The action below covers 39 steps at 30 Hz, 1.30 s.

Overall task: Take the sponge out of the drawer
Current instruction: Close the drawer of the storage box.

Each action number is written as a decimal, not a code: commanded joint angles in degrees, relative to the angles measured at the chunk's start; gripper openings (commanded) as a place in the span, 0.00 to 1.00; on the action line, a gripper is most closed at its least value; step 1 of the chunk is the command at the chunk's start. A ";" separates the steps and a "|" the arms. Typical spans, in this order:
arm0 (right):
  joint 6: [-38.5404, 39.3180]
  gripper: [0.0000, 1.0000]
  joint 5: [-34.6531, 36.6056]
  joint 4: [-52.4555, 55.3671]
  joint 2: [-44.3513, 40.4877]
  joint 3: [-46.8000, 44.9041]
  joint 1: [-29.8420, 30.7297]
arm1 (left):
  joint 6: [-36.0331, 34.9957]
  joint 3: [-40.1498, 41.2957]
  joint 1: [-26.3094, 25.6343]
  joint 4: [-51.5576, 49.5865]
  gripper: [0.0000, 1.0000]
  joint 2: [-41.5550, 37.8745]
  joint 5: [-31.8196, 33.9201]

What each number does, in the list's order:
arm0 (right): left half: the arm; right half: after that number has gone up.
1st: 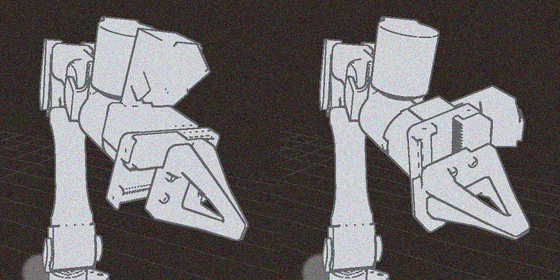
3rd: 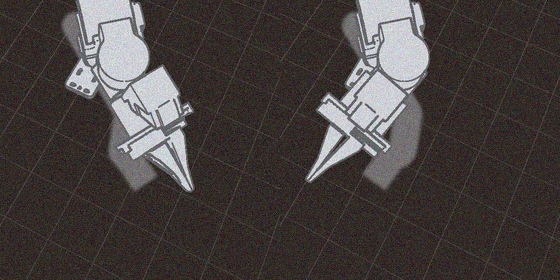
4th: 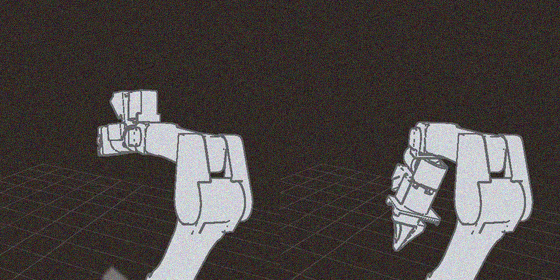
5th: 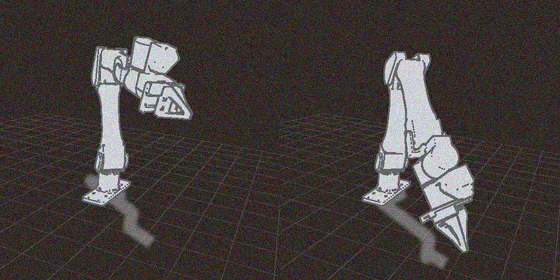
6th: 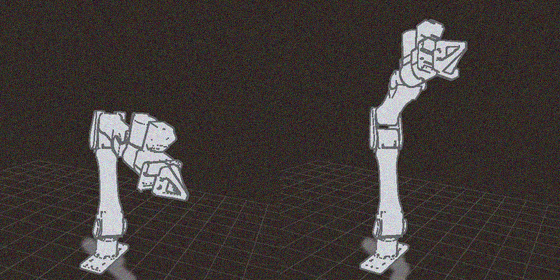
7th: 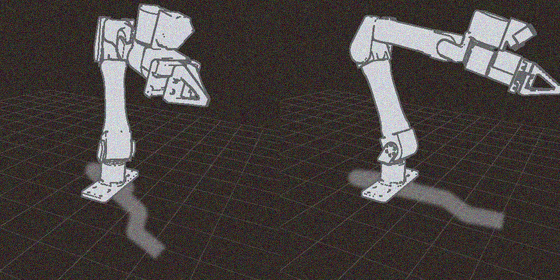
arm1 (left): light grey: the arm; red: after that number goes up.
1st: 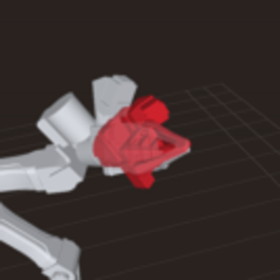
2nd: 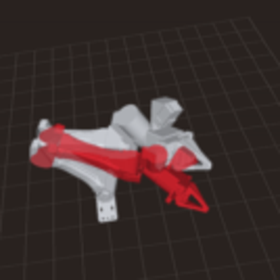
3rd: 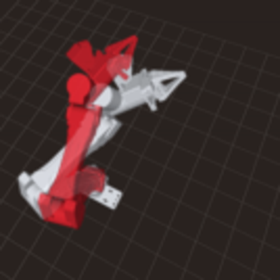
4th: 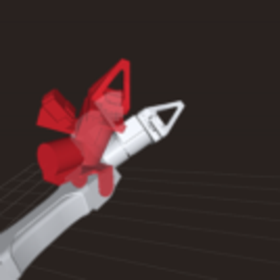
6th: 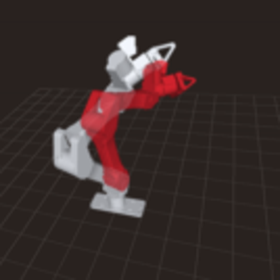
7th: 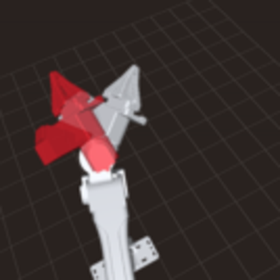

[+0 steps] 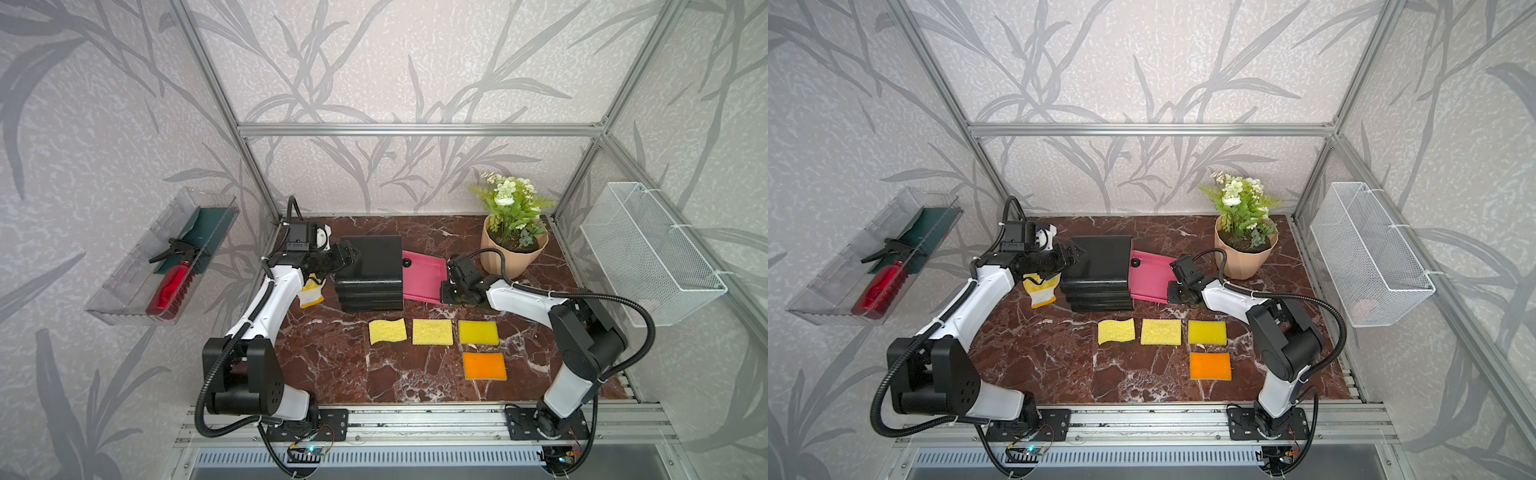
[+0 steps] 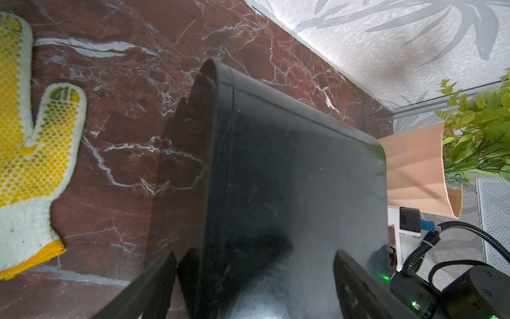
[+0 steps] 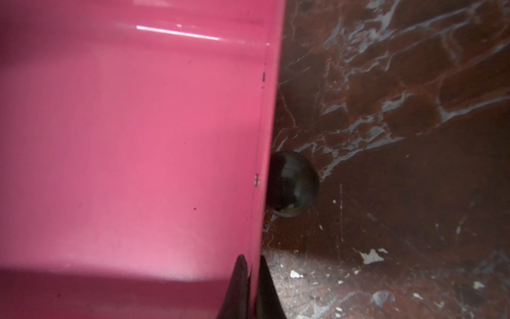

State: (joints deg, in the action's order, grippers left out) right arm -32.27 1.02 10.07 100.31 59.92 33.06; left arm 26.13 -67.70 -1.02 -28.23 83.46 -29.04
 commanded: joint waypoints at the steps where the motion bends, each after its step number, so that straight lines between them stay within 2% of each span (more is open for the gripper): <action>1: 3.03 0.00 1.71 2.51 -0.67 1.34 0.43 | -0.47 0.11 -1.33 0.20 0.88 0.49 -2.94; 15: 8.24 0.00 4.24 6.29 -5.74 7.35 0.46 | -0.79 0.03 -1.80 0.09 0.86 0.56 -3.04; 31: 5.93 0.01 0.98 2.47 -2.85 10.14 3.97 | -0.16 0.11 -3.24 0.70 0.86 1.26 -3.97; 34: 5.06 0.04 -0.54 1.09 -2.84 10.60 4.25 | -0.20 0.11 -3.43 0.81 0.86 1.34 -3.97; 39: 4.32 0.30 -4.05 0.23 -0.95 11.50 4.61 | -0.21 0.03 -3.47 0.81 0.86 1.36 -3.68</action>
State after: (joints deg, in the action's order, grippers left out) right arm -27.22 0.73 15.25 99.33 69.10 37.04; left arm 26.15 -67.70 -3.92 -28.21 84.58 -30.81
